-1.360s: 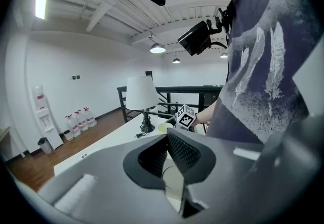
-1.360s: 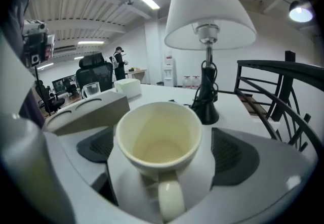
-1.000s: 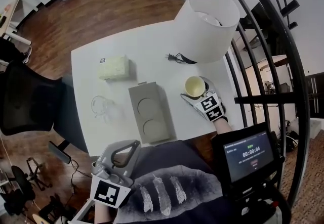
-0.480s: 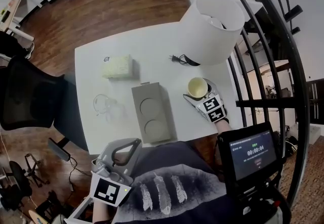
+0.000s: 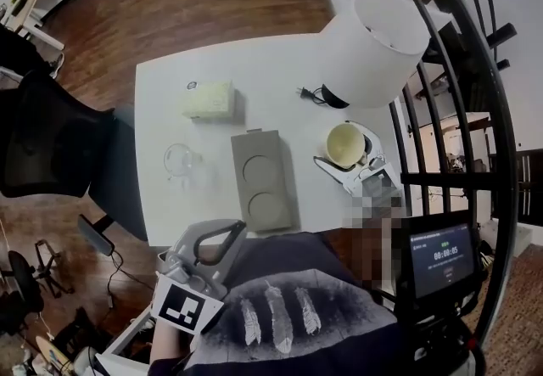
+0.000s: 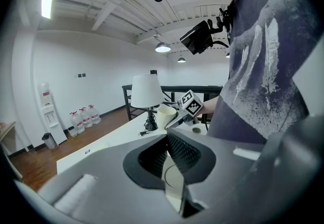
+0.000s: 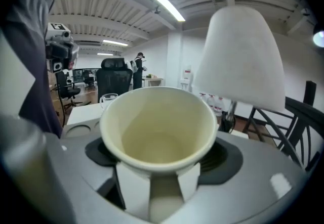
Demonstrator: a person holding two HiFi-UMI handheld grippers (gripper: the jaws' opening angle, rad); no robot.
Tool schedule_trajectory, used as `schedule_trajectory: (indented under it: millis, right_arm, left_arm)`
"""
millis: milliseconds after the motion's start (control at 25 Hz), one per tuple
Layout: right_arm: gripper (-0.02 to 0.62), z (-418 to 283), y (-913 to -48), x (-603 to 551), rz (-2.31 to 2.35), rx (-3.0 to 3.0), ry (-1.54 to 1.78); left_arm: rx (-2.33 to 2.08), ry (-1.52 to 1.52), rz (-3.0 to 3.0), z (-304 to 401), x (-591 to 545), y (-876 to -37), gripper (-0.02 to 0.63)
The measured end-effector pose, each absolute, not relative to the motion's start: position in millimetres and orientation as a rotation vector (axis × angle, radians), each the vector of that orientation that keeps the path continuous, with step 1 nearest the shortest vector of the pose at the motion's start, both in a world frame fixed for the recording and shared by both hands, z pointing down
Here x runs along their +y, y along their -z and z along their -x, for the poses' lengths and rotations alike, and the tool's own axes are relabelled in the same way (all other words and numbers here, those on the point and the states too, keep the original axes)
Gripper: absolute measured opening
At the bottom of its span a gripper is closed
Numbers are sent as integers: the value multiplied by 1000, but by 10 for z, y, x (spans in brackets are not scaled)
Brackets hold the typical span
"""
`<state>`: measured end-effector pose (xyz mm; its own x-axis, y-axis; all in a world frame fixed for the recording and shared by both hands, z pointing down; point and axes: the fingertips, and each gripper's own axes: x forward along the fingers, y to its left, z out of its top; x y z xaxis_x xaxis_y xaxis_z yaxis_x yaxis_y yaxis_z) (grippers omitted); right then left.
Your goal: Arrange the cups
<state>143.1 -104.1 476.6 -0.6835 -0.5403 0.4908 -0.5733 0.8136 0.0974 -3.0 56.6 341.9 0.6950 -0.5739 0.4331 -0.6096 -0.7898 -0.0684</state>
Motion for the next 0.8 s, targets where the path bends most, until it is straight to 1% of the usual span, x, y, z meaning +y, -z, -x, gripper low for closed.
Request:
schedule_trajectory:
  millis: [240,400,600,800]
  right_arm:
    - [454,-933,-3977,-810,-566,-2629,126]
    - [453,-538,-3728,-612,-316,-2676,196]
    - [454,-190,-3792,-464,-35,-2632,223]
    - [453,142,-4193,-237,160,-2536,249]
  left_arm:
    - [-993,-660,-2815,19,588,-3428,15]
    - [-1002,-655,-2810,54,613,-3435,15]
    - [-1037,-640,-2790,50,607,-3379,15]
    - [-1083,-623,-2764,214,739,-3433,15]
